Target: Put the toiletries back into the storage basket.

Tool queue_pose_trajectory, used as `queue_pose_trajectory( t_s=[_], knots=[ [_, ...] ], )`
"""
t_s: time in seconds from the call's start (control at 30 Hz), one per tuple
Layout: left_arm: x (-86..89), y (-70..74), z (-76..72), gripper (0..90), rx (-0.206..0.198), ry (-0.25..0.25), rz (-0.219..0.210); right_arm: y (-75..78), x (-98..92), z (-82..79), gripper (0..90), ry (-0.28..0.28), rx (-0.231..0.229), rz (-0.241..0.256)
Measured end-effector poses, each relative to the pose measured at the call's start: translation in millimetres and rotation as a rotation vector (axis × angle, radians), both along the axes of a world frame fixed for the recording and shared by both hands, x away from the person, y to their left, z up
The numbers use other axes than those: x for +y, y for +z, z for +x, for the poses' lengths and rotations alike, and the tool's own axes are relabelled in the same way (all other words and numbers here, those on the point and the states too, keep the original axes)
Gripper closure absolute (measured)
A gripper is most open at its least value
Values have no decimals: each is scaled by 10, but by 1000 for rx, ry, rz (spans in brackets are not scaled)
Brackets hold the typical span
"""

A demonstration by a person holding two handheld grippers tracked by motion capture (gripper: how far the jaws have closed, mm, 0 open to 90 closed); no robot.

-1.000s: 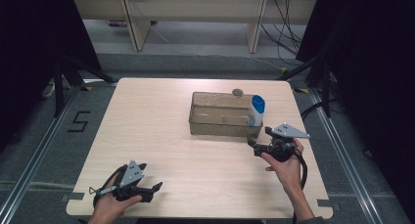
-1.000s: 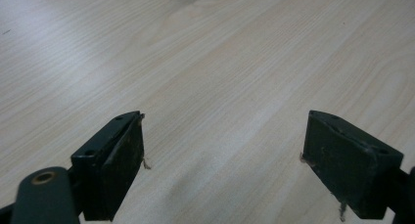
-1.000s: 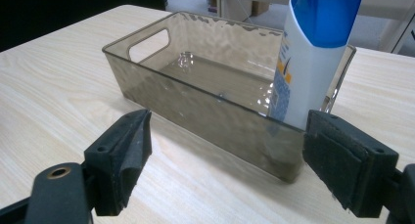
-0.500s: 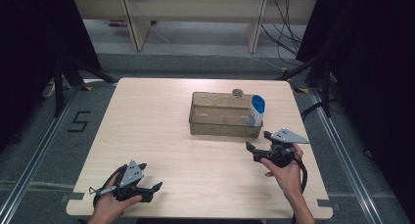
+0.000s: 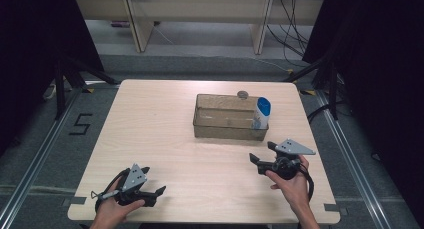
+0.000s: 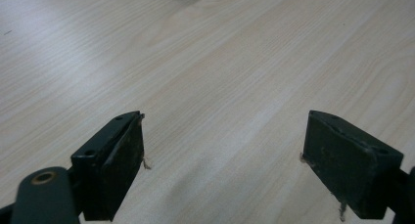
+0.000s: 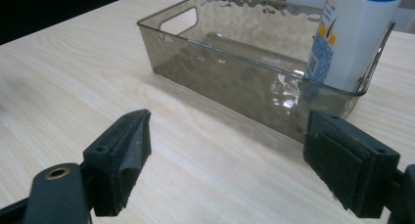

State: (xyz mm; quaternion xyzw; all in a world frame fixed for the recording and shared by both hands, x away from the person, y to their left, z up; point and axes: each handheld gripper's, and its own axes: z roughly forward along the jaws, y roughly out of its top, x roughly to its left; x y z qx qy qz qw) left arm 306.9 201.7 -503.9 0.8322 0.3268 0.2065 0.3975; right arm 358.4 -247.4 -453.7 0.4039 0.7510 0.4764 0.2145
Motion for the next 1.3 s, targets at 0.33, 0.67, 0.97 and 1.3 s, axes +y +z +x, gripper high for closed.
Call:
queue_pose_trajectory(
  t_s=[0.33,0.67,0.97,1.3],
  knots=[
    [0,1,0,151,0,-2,3,-40,-48,-76,188,9,-2,1],
    [-1,4,-6,151,0,4,7,-96,-98,-165,187,5,20,10],
    [-11,-12,0,152,-9,9,-4,-133,-119,-231,170,11,24,-2],
    [-2,-5,1,151,7,-4,-1,-152,-127,-353,157,15,48,41]
  ],
)
